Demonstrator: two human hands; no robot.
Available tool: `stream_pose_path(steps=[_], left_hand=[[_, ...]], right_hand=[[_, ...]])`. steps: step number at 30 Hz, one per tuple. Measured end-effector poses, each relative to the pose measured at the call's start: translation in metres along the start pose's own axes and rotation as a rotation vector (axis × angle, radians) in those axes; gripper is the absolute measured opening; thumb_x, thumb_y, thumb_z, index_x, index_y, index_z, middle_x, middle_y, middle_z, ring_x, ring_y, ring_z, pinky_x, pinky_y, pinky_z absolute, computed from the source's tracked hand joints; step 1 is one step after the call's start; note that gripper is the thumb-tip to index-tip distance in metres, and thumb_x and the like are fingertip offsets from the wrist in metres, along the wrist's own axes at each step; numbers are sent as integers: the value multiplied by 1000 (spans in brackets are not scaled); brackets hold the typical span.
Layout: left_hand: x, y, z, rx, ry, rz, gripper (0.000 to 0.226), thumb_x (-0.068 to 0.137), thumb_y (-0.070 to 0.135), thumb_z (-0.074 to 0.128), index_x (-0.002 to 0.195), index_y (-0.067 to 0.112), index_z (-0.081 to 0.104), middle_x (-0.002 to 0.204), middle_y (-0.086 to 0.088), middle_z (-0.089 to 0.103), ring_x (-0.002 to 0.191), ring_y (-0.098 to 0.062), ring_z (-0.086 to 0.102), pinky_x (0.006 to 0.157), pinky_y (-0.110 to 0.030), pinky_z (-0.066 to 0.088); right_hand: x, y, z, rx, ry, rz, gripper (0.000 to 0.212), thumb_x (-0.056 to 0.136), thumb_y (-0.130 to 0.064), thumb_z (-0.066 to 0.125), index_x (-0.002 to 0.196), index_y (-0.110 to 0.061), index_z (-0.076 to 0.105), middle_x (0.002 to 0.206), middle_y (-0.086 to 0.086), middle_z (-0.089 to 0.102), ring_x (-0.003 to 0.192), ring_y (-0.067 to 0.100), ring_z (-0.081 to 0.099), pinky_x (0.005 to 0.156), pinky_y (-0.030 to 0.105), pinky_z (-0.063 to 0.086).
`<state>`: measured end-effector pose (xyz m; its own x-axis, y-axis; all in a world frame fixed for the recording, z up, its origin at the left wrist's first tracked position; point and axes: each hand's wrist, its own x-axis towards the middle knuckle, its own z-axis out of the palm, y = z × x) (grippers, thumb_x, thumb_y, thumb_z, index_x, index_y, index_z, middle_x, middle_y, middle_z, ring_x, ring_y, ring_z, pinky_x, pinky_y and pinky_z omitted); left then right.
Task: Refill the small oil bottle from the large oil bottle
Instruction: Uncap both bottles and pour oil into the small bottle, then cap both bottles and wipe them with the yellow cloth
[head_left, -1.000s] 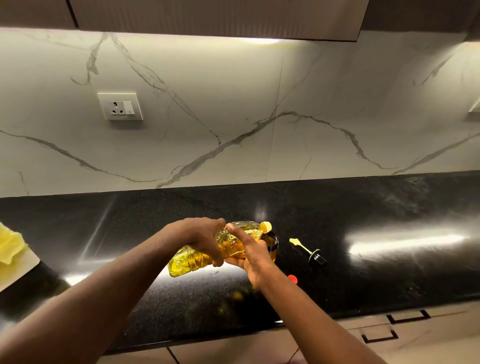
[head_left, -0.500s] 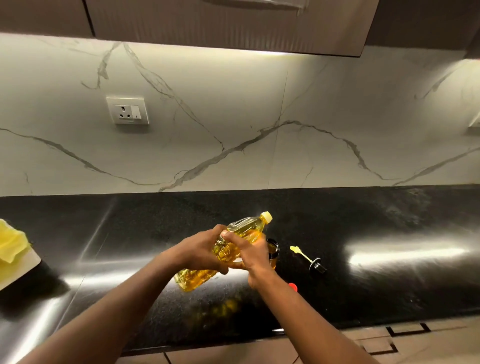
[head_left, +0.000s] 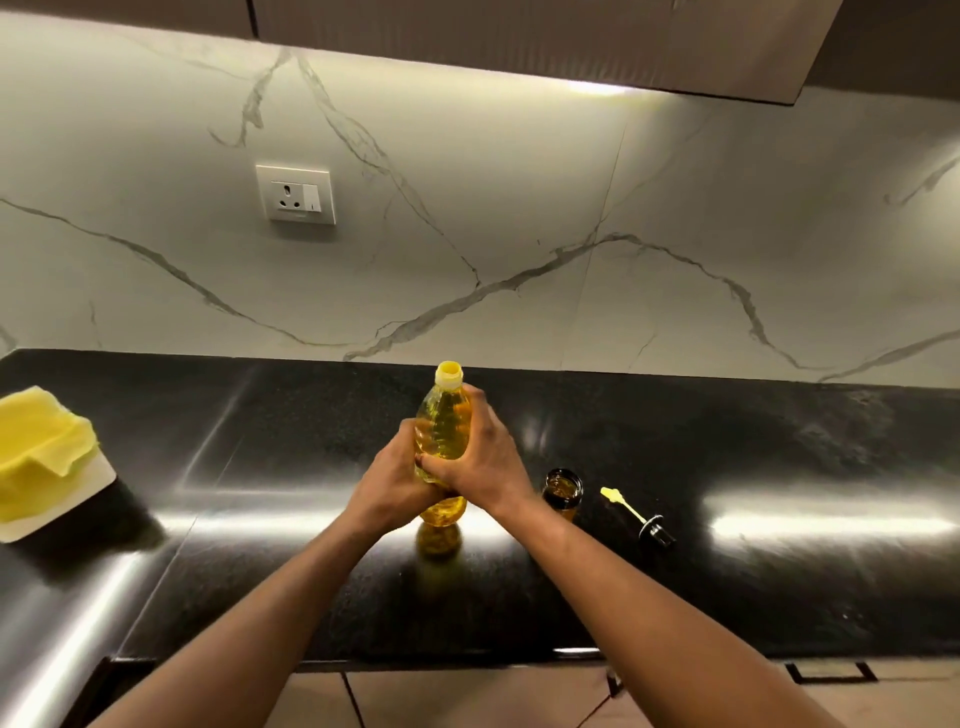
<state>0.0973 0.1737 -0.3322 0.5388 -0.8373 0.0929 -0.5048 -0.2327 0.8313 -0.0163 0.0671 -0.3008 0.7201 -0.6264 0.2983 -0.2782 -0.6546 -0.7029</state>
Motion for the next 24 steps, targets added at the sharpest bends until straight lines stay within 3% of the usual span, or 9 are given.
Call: stream_pose_path(steps=[3, 10, 14, 16, 18, 20, 24], left_hand=[[-4, -12, 5, -7, 24, -41, 83, 58, 59, 86, 126, 32, 48, 112, 10, 67, 101, -11, 70, 84, -38, 63], [-8, -22, 13, 39, 1, -78, 76, 69, 57, 86, 131, 33, 49, 116, 15, 63, 102, -8, 68, 85, -40, 63], [-3, -25, 15, 66, -33, -102, 83, 66, 63, 89, 137, 39, 52, 130, 13, 57, 117, -10, 62, 96, -42, 61], [-1, -27, 14, 143, -27, -180, 112, 65, 65, 90, 155, 31, 34, 153, 0, 43, 140, -26, 47, 111, -54, 50], [-6, -23, 10, 204, -58, -348, 132, 70, 52, 92, 165, 14, 9, 168, -13, 18, 154, -38, 24, 122, -55, 36], [-15, -22, 9, 242, -73, -428, 123, 77, 45, 89, 164, 8, 10, 165, -17, 20, 153, -38, 25, 120, -50, 35], [-41, -19, 29, 285, -154, -343, 82, 74, 51, 82, 139, 19, 44, 135, -7, 52, 126, -30, 52, 104, -44, 50]], right_hand=[[-2, 7, 14, -10, -51, -2, 97, 77, -39, 92, 153, -31, 32, 135, 5, 58, 115, 21, 66, 94, 39, 62], [-10, 18, 23, 1, -71, 64, 100, 81, -43, 89, 158, -28, 28, 146, 4, 54, 128, 20, 61, 96, 24, 50], [-10, 17, 23, -18, -103, 94, 111, 78, -44, 90, 163, -29, 19, 157, 4, 45, 138, 23, 54, 106, 35, 51], [-9, 17, 18, -25, -146, 109, 118, 78, -42, 91, 165, -29, 13, 161, 4, 38, 144, 24, 48, 110, 41, 49], [-10, 17, 12, -26, -169, 102, 116, 80, -39, 87, 166, -29, 10, 164, 5, 33, 148, 24, 42, 111, 44, 46], [-12, 17, 3, -5, -135, 86, 106, 85, -33, 81, 166, -29, 14, 164, 3, 35, 147, 19, 42, 108, 40, 46], [-30, 24, -13, 105, 73, 96, 75, 91, -18, 73, 156, -25, 37, 146, -1, 52, 128, 10, 56, 100, 31, 52]])
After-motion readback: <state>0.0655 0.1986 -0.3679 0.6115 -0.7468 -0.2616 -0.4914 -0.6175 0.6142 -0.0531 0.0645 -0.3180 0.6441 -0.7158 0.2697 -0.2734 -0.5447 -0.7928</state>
